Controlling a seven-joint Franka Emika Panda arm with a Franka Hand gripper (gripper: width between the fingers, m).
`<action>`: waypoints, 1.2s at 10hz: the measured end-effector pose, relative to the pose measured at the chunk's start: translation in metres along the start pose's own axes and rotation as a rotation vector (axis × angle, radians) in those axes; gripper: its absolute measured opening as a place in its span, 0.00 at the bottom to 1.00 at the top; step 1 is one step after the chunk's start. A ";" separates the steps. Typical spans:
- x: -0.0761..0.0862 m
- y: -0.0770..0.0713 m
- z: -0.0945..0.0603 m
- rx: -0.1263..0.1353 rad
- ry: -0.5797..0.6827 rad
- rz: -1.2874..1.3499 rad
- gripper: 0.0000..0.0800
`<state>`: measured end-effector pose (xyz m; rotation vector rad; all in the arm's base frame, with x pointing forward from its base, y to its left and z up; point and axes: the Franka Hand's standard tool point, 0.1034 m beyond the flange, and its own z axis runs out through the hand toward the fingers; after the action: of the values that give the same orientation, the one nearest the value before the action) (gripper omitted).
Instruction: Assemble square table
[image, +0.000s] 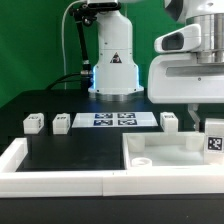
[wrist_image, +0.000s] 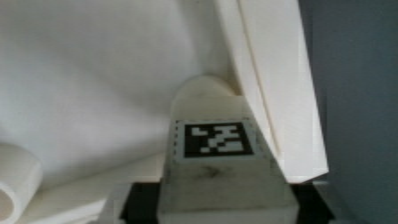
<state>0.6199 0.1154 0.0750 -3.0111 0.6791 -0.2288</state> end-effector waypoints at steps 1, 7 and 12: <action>0.001 0.004 0.000 -0.008 0.001 0.059 0.37; 0.005 0.014 0.000 -0.029 0.004 0.162 0.46; 0.001 0.007 -0.002 -0.022 0.005 0.147 0.81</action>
Offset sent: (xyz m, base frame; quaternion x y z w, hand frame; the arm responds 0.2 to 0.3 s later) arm 0.0009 0.0005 -0.0004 -0.0006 0.0027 0.1942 0.9810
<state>0.6173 0.1088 0.0763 -2.9640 0.9036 -0.2236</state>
